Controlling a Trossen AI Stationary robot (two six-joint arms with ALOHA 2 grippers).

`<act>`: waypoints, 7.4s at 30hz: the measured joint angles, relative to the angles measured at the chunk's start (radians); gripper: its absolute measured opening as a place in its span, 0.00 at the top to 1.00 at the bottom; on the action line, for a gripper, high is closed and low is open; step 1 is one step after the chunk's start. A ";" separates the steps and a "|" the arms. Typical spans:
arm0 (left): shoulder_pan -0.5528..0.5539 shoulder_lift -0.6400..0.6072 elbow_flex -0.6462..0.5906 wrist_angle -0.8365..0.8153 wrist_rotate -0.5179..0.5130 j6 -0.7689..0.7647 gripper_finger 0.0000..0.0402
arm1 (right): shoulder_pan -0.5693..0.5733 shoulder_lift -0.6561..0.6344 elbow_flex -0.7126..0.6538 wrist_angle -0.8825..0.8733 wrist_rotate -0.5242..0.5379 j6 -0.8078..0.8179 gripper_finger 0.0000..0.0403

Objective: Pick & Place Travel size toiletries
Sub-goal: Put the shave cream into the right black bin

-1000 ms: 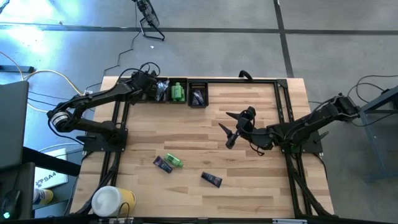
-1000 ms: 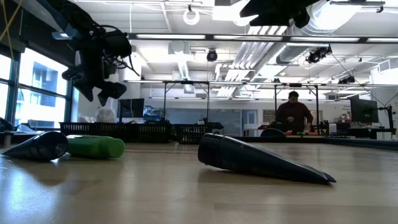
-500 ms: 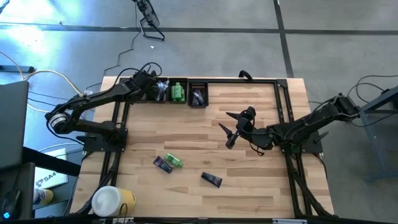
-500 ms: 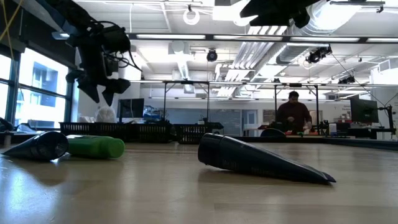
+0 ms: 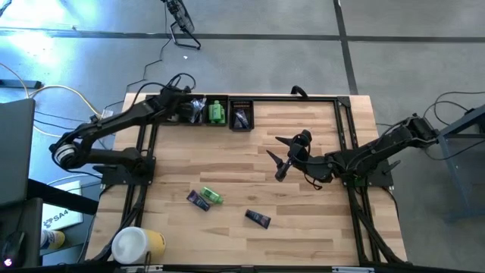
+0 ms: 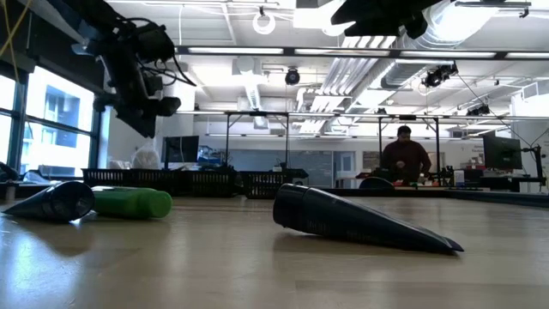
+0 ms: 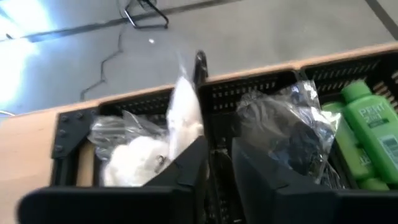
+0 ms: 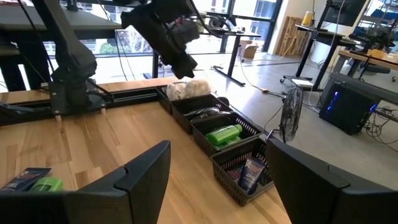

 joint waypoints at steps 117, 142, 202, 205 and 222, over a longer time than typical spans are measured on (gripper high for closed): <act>-0.508 -0.012 0.149 -0.337 -0.050 -0.007 1.00 | -0.066 0.002 0.000 -0.165 -0.135 0.031 0.36; -0.961 -0.589 -0.362 0.301 0.046 0.334 1.00 | -0.078 0.002 0.000 -0.142 -0.214 0.135 0.36; -1.015 -0.596 -0.534 0.661 0.359 0.470 1.00 | 0.095 0.469 0.581 -0.554 -0.480 0.635 0.49; -1.015 -0.596 -0.533 0.654 0.359 0.470 1.00 | 0.095 0.523 0.582 -0.570 -0.584 0.686 0.49; -1.015 -0.596 -0.533 0.611 0.356 0.470 1.00 | 0.095 0.742 0.581 -0.604 -0.759 0.650 0.49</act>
